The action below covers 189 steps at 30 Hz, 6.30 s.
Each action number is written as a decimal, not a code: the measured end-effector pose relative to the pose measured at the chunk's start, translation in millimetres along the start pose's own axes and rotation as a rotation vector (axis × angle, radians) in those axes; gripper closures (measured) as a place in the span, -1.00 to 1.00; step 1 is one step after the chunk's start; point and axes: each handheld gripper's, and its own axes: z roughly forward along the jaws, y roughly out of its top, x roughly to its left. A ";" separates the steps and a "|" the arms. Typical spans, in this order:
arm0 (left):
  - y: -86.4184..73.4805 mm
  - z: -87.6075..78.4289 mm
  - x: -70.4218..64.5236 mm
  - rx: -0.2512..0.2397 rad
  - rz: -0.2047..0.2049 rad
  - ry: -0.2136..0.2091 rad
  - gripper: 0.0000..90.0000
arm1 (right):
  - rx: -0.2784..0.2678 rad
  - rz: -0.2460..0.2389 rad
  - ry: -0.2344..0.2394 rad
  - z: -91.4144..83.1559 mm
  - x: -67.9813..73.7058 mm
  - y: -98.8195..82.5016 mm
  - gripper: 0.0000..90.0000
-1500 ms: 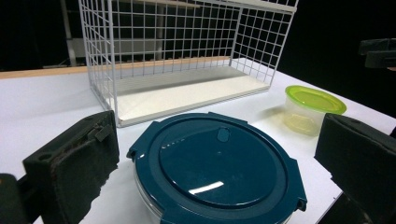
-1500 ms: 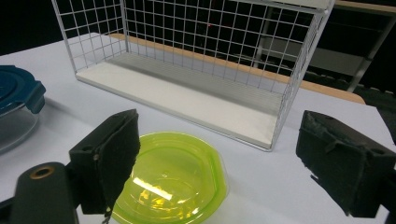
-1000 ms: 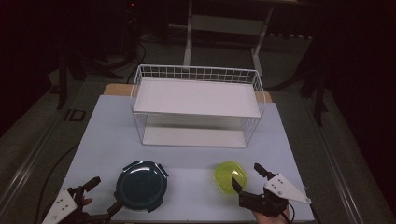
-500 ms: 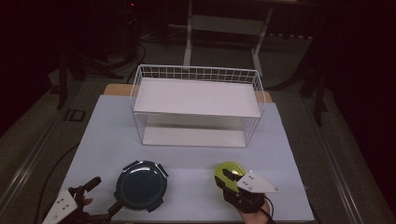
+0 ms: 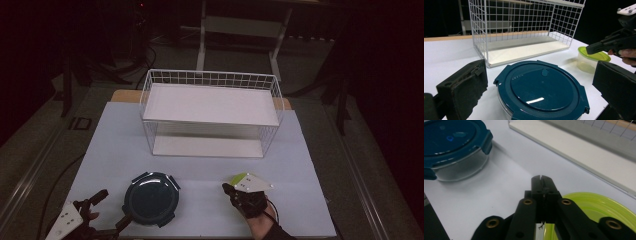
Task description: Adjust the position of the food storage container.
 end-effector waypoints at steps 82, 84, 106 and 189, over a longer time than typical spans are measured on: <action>5.3 1.7 -0.2 0.146 0.005 -0.136 -0.92 | -0.050 0.201 -0.152 -45.4 -70.4 -25.7 0.47; 4.9 1.3 1.1 0.178 0.002 -0.156 -0.86 | -0.062 0.201 -0.145 -47.0 -68.6 -23.8 0.40; -13.9 0.2 22.3 0.531 0.064 -0.062 0.94 | -0.244 0.187 -0.026 -60.8 -58.4 -15.4 -0.68; 3.3 115.3 32.8 0.615 0.124 -0.072 0.97 | -0.212 0.143 0.041 -51.2 -53.0 -21.6 -0.69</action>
